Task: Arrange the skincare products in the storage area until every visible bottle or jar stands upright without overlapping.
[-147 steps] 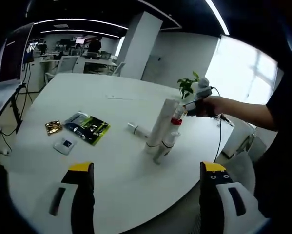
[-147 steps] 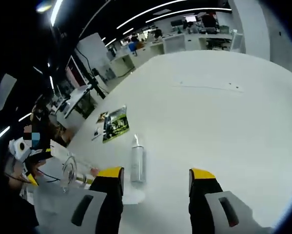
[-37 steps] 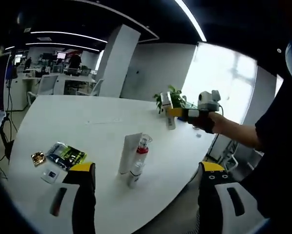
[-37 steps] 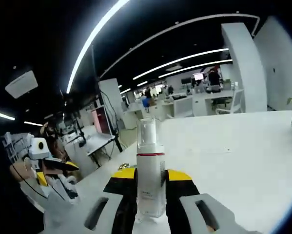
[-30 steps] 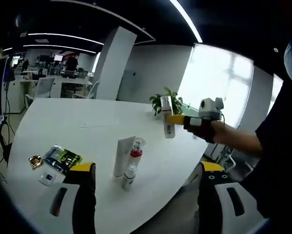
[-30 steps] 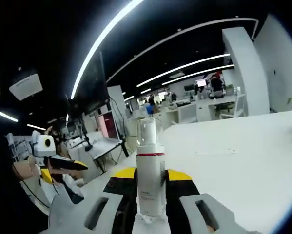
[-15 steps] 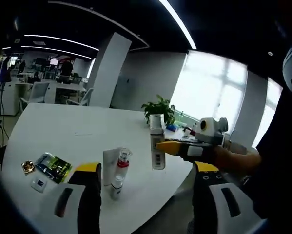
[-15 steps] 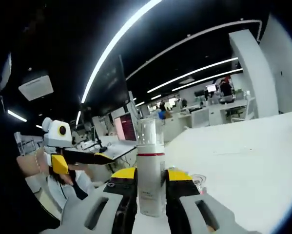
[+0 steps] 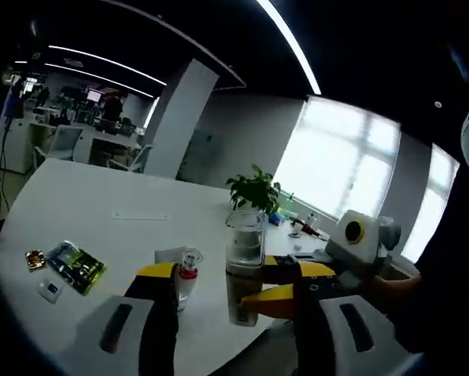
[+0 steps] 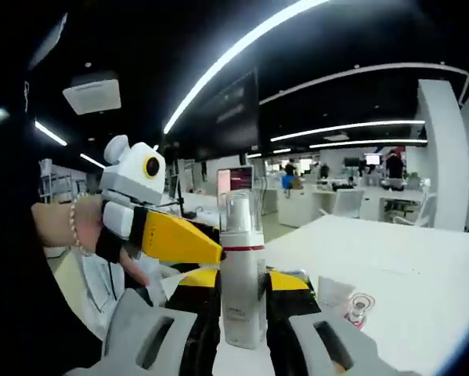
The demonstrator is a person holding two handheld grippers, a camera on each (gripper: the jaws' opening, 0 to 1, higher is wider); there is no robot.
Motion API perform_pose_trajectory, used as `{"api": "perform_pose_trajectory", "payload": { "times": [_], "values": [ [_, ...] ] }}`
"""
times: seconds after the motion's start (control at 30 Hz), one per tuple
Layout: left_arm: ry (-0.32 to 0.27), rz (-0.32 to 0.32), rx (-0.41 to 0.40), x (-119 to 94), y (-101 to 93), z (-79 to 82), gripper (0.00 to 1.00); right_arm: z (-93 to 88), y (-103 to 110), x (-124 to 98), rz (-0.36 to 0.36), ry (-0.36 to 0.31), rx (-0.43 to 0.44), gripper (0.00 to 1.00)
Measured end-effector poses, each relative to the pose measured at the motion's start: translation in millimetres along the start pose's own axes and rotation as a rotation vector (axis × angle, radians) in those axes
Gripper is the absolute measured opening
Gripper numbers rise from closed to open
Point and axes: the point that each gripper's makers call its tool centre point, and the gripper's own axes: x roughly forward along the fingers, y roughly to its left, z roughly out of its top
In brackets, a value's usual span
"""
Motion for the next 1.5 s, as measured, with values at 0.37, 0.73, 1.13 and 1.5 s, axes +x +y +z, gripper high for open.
{"api": "perform_pose_trajectory", "payload": {
  "times": [0.37,0.73,1.13,1.5],
  "values": [
    [-0.02,-0.007,0.1,0,-4.5,3.8,0.26,1.6,7,1,0.045,0.018,-0.001,0.12],
    [-0.067,-0.173,0.196,-17,-24.4,25.4,0.23,25.0,21,-2,0.16,0.007,0.058,0.14],
    [-0.026,-0.631,0.219,-46,-79.3,55.2,0.22,68.3,56,-50,0.682,-0.054,0.187,0.15],
    [0.044,-0.702,0.223,-33,-95.8,52.8,0.23,76.1,54,-54,0.789,-0.039,0.22,0.18]
  ]
}}
